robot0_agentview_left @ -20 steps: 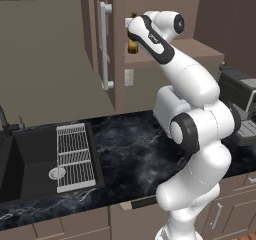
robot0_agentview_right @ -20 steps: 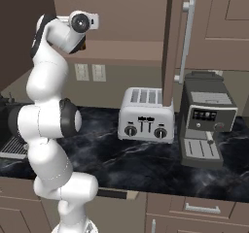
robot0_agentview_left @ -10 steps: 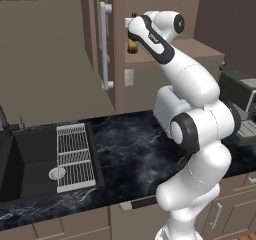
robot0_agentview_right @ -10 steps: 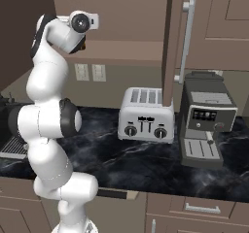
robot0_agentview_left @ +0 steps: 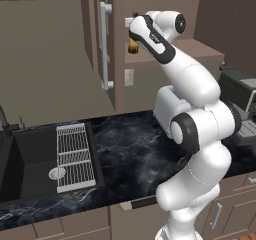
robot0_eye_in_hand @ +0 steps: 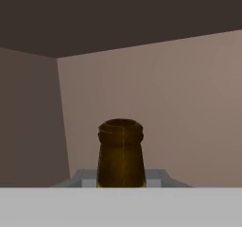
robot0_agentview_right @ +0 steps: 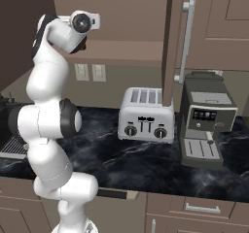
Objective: Get the candle and the beer from the cabinet and move them to the dining counter.
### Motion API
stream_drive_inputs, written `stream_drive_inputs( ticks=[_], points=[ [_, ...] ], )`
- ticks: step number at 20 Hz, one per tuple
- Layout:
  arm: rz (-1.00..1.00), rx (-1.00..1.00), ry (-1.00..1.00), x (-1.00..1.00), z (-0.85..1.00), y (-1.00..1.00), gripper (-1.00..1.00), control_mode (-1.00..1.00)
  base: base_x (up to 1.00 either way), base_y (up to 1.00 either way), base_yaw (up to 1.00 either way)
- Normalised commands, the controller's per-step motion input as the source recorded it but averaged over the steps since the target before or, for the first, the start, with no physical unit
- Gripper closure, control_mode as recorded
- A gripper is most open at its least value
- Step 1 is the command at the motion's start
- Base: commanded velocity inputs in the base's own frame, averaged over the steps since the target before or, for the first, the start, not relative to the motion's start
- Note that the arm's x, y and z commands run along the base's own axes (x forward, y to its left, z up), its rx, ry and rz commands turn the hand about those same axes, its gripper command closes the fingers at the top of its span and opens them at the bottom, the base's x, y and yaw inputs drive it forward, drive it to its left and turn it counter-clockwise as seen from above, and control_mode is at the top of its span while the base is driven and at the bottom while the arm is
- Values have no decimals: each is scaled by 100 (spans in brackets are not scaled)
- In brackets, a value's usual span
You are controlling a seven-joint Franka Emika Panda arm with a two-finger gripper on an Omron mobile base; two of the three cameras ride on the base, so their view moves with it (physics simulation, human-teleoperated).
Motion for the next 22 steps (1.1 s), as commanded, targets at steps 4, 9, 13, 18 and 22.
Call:
stream_drive_inputs(
  ticks=[4, 9, 13, 18, 22],
  points=[
    [0, 0, 0, -15, 0, -25, 100, -100, 0, 0, 0],
    [0, 0, 0, -48, 0, -47, 100, -100, 0, 0, 0],
    [0, 0, -2, -58, 0, -26, 100, -100, 0, 0, 0],
    [-1, -2, -2, -85, 0, -9, 100, -100, 0, 0, 0],
    [-6, -2, 0, -100, 0, -8, 100, -100, 0, 0, 0]
  ],
)
